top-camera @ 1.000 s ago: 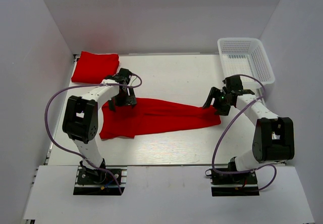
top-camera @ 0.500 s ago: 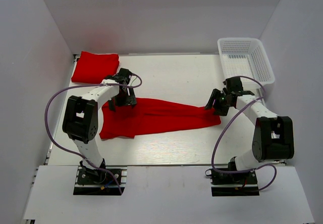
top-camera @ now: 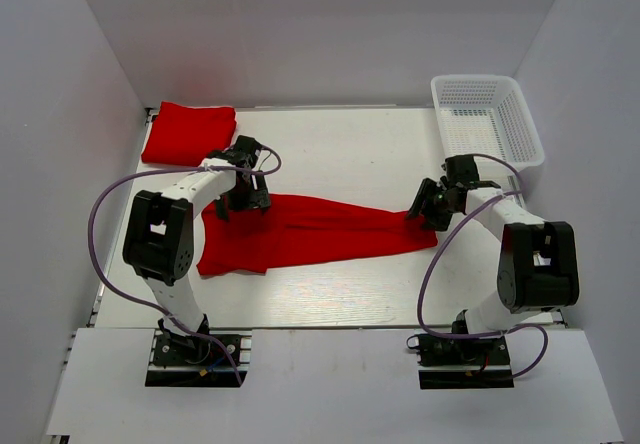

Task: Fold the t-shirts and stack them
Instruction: Fold the other side of the tshirt into a rectangle

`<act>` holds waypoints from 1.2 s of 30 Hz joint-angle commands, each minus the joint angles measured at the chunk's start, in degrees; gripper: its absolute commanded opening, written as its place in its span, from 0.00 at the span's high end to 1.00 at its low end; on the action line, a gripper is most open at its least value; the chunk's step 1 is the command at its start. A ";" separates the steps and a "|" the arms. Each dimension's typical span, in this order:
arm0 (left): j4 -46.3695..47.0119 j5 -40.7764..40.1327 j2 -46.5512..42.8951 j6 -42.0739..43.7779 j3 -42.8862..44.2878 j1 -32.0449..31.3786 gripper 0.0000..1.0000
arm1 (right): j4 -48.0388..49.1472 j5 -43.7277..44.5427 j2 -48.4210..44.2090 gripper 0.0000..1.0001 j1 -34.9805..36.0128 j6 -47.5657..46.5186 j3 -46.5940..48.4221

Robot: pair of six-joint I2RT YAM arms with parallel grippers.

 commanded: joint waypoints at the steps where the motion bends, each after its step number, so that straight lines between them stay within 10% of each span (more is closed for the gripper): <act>1: 1.36 1.02 -3.75 -0.13 -0.72 0.23 0.00 | 2.02 0.71 0.44 0.40 -0.21 0.61 0.22; 8: 1.36 1.02 -3.75 -0.13 -0.72 0.23 0.00 | 1.93 3.00 1.14 0.58 -0.12 1.93 0.31; 13: 1.36 0.49 -3.75 -0.13 -0.72 0.23 0.00 | 2.28 3.62 2.11 1.00 -0.21 1.85 0.13; 36: 2.41 0.49 -4.89 -1.27 2.53 0.23 0.00 | 15.63 -7.89 -5.20 1.00 0.23 -10.11 13.47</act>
